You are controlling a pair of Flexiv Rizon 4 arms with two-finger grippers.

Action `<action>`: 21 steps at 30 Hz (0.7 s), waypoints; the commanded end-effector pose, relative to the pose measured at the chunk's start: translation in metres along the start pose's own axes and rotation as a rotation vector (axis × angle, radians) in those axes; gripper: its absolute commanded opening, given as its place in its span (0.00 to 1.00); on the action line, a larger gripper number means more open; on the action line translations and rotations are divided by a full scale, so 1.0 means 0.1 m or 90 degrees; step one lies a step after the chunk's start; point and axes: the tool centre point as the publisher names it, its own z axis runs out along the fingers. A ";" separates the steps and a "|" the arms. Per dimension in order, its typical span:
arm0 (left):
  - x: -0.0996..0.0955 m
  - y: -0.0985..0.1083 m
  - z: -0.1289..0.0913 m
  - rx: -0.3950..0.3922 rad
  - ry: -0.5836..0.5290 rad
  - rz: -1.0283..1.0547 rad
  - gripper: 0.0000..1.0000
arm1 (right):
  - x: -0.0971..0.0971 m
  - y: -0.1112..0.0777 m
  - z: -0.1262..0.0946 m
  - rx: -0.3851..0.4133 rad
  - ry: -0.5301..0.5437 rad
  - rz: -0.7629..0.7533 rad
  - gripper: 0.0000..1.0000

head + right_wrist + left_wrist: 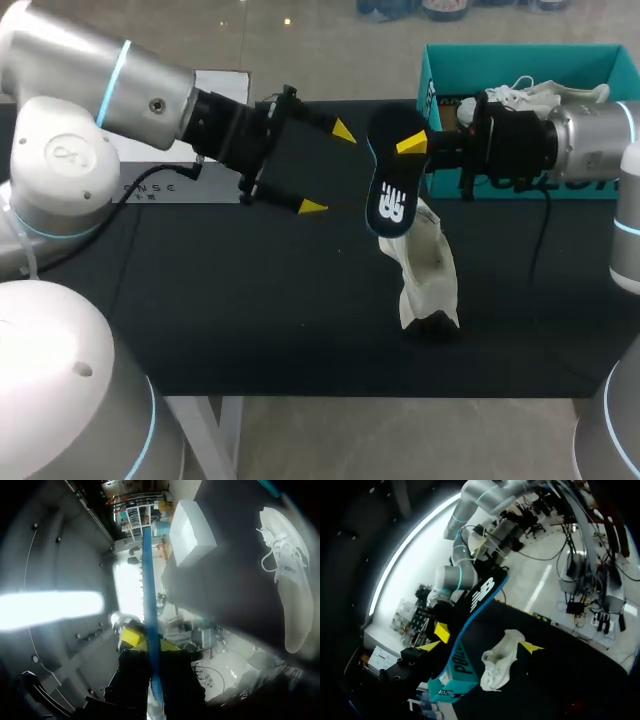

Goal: Take the shoe out of the shoebox, open the shoe tongue, remove and reinsert the insole, then place the shoe into the shoebox

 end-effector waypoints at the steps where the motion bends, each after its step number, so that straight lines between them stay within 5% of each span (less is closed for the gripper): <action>1: -0.19 0.02 -0.23 -0.002 0.173 -0.008 1.00 | 0.00 0.00 0.00 0.000 0.000 0.001 0.00; 8: -0.37 -0.01 -0.31 0.013 0.316 0.001 1.00 | 0.00 0.00 0.00 0.000 0.000 0.001 0.00; 21: -0.77 -0.18 -0.26 -0.066 0.522 0.072 1.00 | 0.00 0.00 0.00 0.000 0.000 0.001 0.00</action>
